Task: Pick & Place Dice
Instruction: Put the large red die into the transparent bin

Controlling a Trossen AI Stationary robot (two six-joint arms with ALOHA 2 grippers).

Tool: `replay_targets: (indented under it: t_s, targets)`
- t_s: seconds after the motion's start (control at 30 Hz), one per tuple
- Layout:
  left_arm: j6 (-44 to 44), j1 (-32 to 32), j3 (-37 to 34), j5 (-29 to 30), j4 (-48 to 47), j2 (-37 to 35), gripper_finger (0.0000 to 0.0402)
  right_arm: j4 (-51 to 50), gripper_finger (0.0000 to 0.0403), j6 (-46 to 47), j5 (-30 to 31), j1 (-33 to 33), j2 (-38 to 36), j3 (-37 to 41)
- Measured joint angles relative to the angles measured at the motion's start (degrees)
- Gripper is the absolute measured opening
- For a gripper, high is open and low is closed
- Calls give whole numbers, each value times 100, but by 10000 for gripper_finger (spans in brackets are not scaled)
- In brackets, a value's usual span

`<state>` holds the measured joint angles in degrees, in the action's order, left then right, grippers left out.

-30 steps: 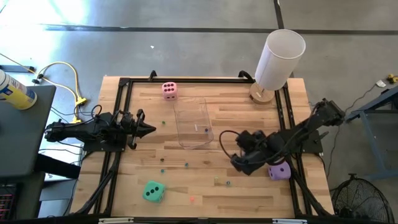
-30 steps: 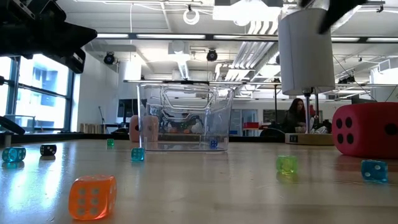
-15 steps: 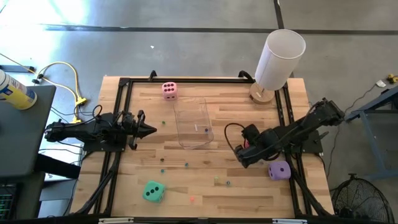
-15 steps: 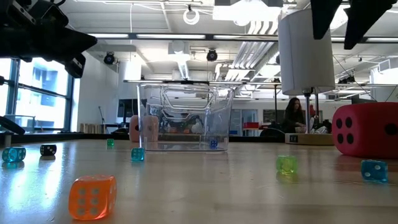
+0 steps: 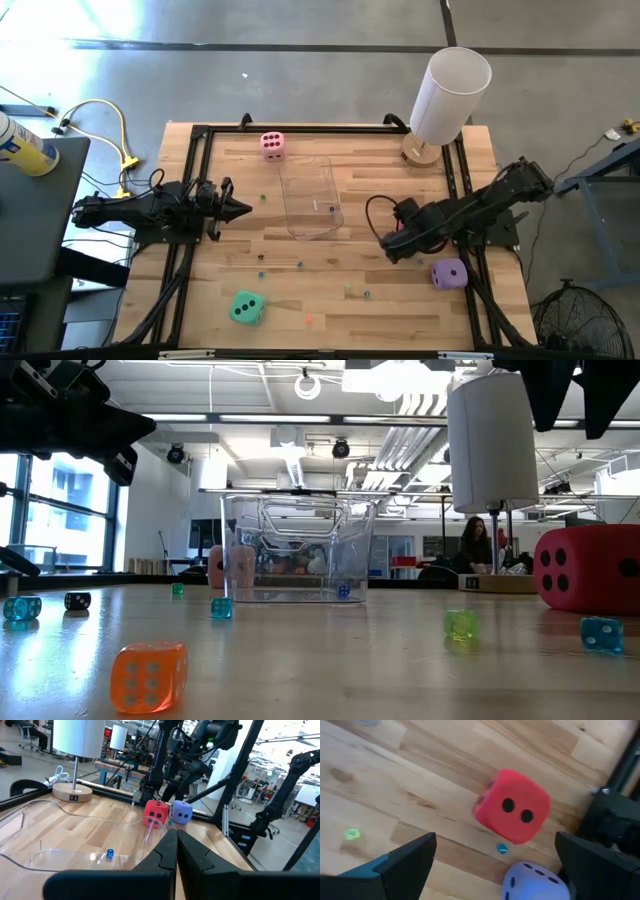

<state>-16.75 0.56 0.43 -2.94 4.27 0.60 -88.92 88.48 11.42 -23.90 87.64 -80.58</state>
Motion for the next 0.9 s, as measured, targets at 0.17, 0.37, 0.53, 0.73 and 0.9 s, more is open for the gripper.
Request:
replay_targets:
  t_s: [0.17,0.37,0.53,0.73,0.9]
  targets:
    - [1,0,0,-2,0,0,0,-92,400,71,7,2,-108,14]
    - [0,2,0,-4,0,0,0,72,400,222,-150,2,-572,761]
    - [2,0,0,-3,0,0,0,871,400,378,6,7,-987,1454]
    - [1,0,0,-3,0,0,0,1378,400,97,-110,7,-1106,2073]
    - [-50,0,0,-2,0,0,0,1455,400,275,-136,7,-1108,2291]
